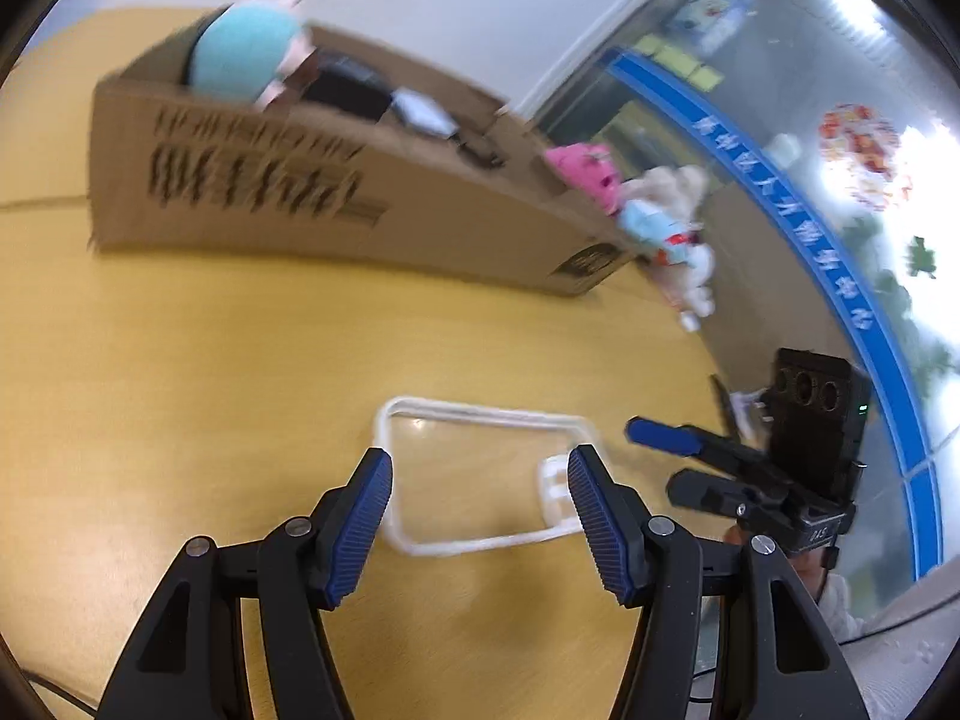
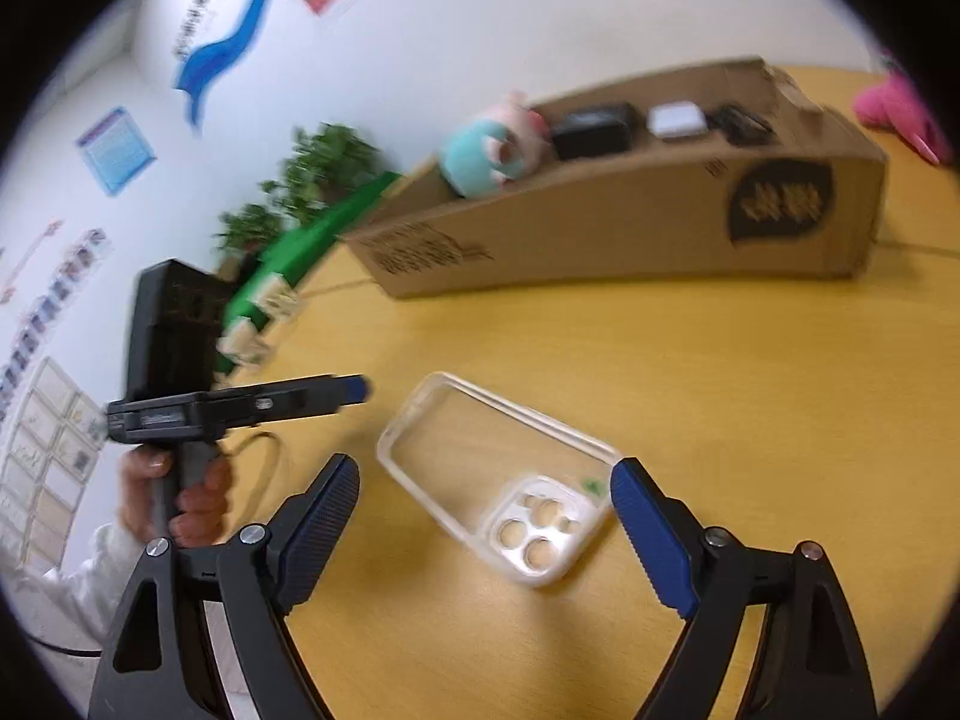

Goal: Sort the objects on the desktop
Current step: 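Grasp the clear phone case by its rim with the right gripper, then lower the phone case into the cardboard box and open the right gripper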

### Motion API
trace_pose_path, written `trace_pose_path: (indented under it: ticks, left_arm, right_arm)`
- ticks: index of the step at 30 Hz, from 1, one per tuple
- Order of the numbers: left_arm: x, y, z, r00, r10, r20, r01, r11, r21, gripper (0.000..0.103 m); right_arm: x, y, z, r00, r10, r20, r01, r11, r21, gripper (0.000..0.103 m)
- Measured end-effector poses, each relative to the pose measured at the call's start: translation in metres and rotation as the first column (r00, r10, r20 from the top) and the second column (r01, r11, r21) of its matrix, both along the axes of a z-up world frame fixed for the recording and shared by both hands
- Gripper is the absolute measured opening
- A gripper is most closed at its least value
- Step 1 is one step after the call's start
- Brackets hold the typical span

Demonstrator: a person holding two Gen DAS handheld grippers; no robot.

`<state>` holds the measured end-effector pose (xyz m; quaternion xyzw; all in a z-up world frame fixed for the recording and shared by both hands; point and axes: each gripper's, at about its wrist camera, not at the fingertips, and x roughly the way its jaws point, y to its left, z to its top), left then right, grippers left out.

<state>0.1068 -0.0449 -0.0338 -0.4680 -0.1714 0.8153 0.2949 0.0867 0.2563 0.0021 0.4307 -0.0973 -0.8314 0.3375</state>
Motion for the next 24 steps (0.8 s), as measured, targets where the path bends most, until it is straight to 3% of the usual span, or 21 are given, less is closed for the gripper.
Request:
trace_pose_path:
  ticks: [2, 3, 4, 6, 9, 10, 12, 14, 20, 24]
  left_arm:
    - [-0.003, 0.001, -0.011, 0.999, 0.018, 0.035, -0.015, 0.997, -0.079, 0.056]
    - [-0.005, 0.003, -0.016, 0.998, 0.016, 0.055, -0.011, 0.995, -0.096, 0.044]
    - [-0.004, 0.005, -0.016, 0.999, 0.013, 0.05, -0.008, 0.995, -0.096, 0.04]
    - [-0.005, 0.01, -0.017, 0.999, -0.004, 0.055, 0.01, 0.993, -0.118, 0.022]
    - [-0.004, 0.013, -0.013, 0.999, 0.022, 0.031, -0.016, 0.981, -0.192, 0.006]
    - [-0.004, 0.011, -0.012, 0.999, 0.034, 0.031, -0.027, 0.981, -0.194, 0.004]
    - [-0.004, 0.009, -0.002, 0.999, 0.039, 0.018, -0.036, 0.986, -0.162, 0.003]
    - [-0.006, 0.012, 0.014, 0.999, 0.034, -0.039, -0.04, 0.983, -0.179, 0.003]
    - [-0.041, 0.01, 0.098, 0.971, 0.063, -0.232, -0.103, 0.981, -0.165, 0.003]
    - [-0.097, 0.011, 0.148, 0.947, 0.084, -0.311, -0.136, 0.979, -0.149, 0.003]
  right_arm:
    - [0.003, 0.002, -0.007, 0.999, -0.032, 0.007, 0.032, 0.996, 0.084, 0.071]
    - [0.003, 0.0, -0.011, 0.999, -0.038, 0.01, 0.037, 0.99, 0.136, 0.068]
    - [0.004, -0.002, -0.016, 0.999, -0.036, 0.019, 0.032, 0.984, 0.174, 0.061]
    - [0.007, -0.007, -0.022, 0.999, -0.036, 0.021, 0.03, 0.976, 0.217, 0.045]
    - [0.014, -0.013, -0.021, 0.998, -0.058, -0.036, 0.066, 0.957, 0.283, 0.029]
    - [0.014, -0.012, -0.021, 0.996, -0.072, -0.044, 0.082, 0.951, 0.297, 0.018]
    - [0.006, -0.005, -0.02, 0.994, -0.109, -0.03, 0.113, 0.955, 0.275, 0.014]
    - [0.001, -0.002, -0.009, 0.99, -0.125, -0.066, 0.138, 0.954, 0.266, 0.011]
    - [-0.045, 0.0, 0.08, 0.952, -0.114, -0.283, 0.172, 0.967, 0.189, 0.011]
    - [-0.096, -0.008, 0.13, 0.919, -0.093, -0.383, 0.174, 0.968, 0.183, 0.011]
